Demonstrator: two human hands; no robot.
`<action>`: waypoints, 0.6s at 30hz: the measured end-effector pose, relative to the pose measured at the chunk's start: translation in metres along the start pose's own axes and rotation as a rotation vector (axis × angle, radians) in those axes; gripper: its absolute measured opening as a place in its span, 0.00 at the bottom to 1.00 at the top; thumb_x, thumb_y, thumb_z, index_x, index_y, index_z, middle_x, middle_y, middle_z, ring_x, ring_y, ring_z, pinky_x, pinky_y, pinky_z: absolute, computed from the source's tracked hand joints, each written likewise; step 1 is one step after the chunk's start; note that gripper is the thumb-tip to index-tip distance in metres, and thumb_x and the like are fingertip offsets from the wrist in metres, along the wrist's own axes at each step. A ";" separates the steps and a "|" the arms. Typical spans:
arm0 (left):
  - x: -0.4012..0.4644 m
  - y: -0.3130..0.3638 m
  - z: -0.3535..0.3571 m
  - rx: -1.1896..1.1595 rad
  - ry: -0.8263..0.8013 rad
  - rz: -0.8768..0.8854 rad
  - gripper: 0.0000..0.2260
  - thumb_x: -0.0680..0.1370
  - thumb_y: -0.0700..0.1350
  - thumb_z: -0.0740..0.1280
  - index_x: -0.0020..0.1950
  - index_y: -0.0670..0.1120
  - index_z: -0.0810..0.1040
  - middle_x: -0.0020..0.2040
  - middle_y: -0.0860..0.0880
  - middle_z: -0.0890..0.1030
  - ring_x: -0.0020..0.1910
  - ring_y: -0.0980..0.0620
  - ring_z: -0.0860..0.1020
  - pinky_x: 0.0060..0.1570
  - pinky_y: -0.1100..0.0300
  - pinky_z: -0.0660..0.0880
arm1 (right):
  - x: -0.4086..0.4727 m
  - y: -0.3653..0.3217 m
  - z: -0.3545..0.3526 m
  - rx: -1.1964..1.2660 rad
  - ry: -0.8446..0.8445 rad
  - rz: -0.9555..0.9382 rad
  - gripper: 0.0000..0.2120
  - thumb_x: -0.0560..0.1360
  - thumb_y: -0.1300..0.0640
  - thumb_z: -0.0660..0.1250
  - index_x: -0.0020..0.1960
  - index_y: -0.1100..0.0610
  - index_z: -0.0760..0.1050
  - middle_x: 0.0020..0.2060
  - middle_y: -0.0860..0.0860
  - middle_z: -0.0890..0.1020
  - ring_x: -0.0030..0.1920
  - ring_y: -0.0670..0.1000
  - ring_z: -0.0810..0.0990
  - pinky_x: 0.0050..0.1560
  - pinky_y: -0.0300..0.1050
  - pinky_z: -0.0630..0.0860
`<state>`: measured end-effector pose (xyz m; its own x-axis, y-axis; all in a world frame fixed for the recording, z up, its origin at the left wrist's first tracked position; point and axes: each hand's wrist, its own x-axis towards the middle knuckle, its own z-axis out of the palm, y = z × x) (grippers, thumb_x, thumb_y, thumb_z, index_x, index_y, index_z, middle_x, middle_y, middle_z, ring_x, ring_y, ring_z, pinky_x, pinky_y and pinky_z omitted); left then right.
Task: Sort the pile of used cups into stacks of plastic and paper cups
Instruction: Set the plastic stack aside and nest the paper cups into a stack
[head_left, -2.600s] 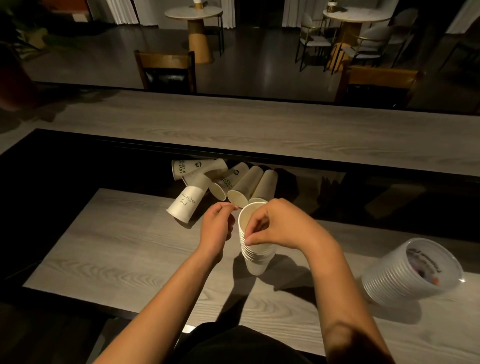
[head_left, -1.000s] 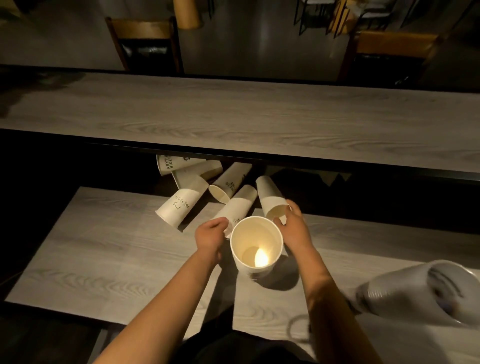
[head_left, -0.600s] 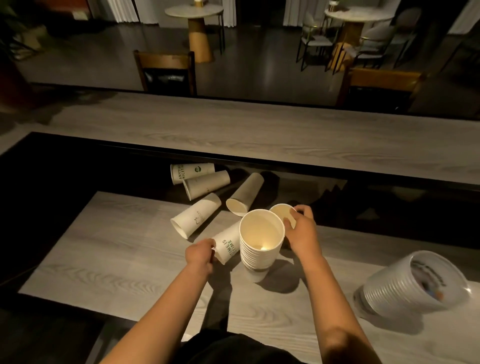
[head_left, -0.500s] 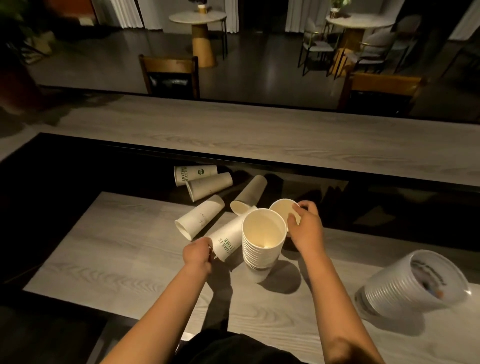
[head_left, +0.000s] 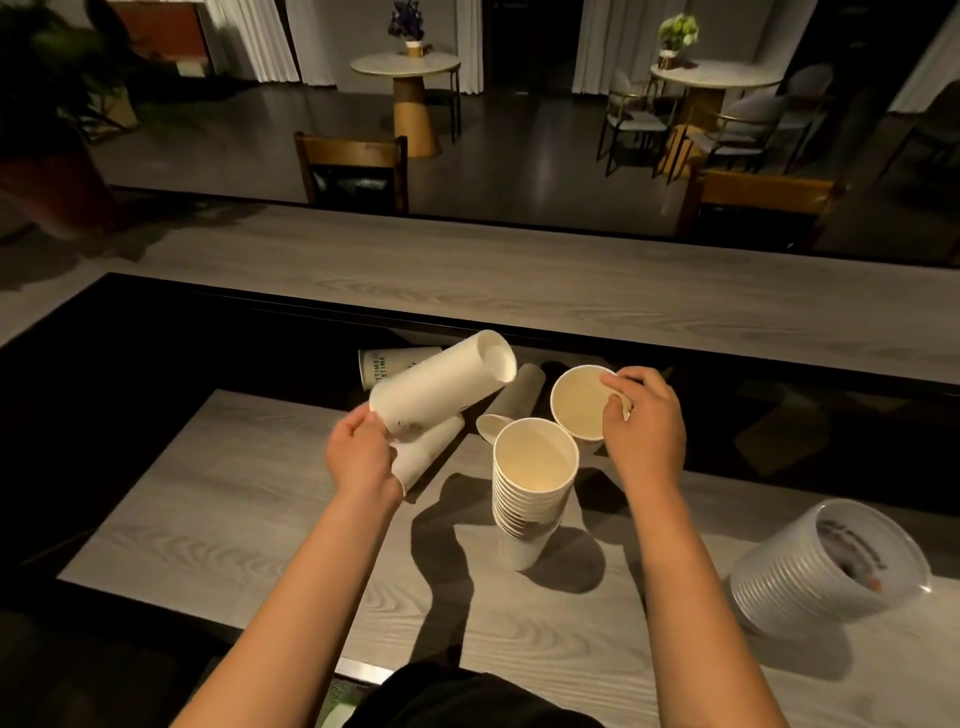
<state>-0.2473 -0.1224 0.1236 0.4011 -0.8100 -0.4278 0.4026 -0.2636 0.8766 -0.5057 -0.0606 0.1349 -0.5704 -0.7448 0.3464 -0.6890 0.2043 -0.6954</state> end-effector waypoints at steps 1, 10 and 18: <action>-0.004 0.009 0.003 0.040 0.002 0.100 0.11 0.80 0.37 0.64 0.57 0.51 0.80 0.51 0.48 0.82 0.37 0.54 0.76 0.29 0.62 0.76 | 0.001 -0.002 -0.003 0.007 0.006 0.000 0.15 0.79 0.66 0.65 0.61 0.55 0.84 0.58 0.45 0.78 0.59 0.49 0.74 0.51 0.41 0.72; -0.068 0.055 0.015 0.255 -0.320 1.026 0.21 0.73 0.30 0.62 0.49 0.57 0.77 0.47 0.57 0.80 0.48 0.54 0.80 0.48 0.62 0.77 | 0.008 -0.023 -0.033 0.057 0.052 -0.056 0.15 0.79 0.67 0.64 0.58 0.55 0.85 0.56 0.46 0.80 0.59 0.50 0.76 0.51 0.40 0.72; -0.094 0.021 0.015 0.567 -0.648 1.333 0.17 0.72 0.30 0.65 0.53 0.49 0.80 0.49 0.66 0.72 0.50 0.54 0.74 0.47 0.67 0.71 | 0.013 -0.034 -0.051 0.153 0.105 -0.095 0.15 0.79 0.65 0.64 0.56 0.52 0.86 0.52 0.41 0.80 0.57 0.50 0.78 0.56 0.50 0.80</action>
<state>-0.2887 -0.0599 0.1854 -0.2632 -0.6477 0.7150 -0.3418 0.7556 0.5587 -0.5126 -0.0444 0.1952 -0.5550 -0.6841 0.4733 -0.6708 0.0316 -0.7409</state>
